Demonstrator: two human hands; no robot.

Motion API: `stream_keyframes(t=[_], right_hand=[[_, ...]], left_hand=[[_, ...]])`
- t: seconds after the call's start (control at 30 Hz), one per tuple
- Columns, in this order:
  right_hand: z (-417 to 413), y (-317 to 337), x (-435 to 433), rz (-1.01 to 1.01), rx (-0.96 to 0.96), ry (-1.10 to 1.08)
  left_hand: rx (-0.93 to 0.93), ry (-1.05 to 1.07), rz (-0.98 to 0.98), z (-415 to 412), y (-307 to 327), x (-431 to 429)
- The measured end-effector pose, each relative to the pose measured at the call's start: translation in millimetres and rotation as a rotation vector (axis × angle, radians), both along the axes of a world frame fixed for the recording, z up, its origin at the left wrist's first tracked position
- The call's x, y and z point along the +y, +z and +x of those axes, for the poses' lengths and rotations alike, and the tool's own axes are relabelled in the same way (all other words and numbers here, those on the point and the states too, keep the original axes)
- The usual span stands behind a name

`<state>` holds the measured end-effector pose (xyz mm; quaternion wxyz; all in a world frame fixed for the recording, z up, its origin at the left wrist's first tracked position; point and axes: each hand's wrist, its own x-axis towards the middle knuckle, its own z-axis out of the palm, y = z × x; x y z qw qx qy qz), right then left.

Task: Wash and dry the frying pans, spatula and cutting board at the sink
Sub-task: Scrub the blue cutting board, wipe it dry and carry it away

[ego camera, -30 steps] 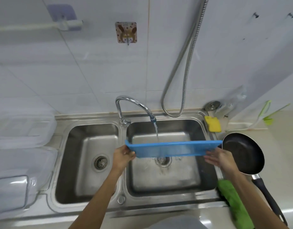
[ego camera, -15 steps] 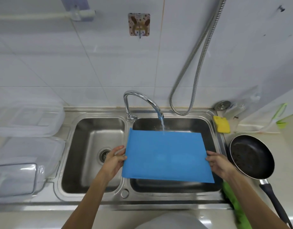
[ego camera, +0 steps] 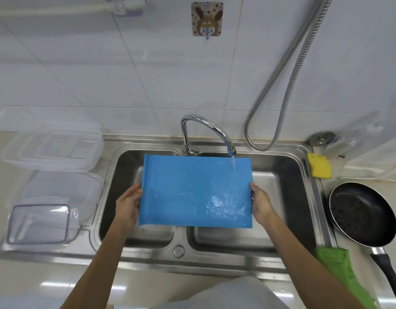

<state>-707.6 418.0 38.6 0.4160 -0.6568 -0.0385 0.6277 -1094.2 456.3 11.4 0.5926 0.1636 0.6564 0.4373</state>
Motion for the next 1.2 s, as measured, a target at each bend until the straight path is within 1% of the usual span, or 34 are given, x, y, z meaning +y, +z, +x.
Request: stream_keyframes(t=[0.17,0.3,0.4,0.57,0.67,0.73,0.8,0.87,1.03,1.1,1.2], right_hand=[[-18,-1,2,-0.010,0.072,0.014],[-13,5,1,-0.007,0.014,0.017],[9,5,-4,-0.001,-0.112,-0.029],[62,20,-21,0.008,-0.457,-0.180],[96,24,-37,0.049,-0.600,-0.274],[113,27,-48,0.058,-0.676,-0.320],[127,30,-59,0.056,-0.745,-0.327],[139,30,-70,0.043,-0.811,-0.323],[149,39,-85,0.038,-0.924,-0.301],[149,41,-88,0.053,-0.940,-0.286],[148,41,-89,0.082,-0.945,-0.275]], left_hand=[[0.058,0.009,0.002,-20,5,2],[0.056,0.001,-0.003,-13,1,0],[0.029,-0.002,-0.022,16,-7,-1],[-0.050,-0.194,-0.048,83,-28,-3],[-0.114,-0.253,-0.077,125,-34,-5],[-0.142,-0.329,-0.098,149,-34,-5],[-0.135,-0.405,-0.114,163,-33,-1],[-0.129,-0.431,-0.111,168,-33,9],[-0.077,-0.286,-0.055,159,-17,60],[-0.033,-0.283,-0.001,156,-7,82],[0.043,-0.335,0.057,158,1,108]])
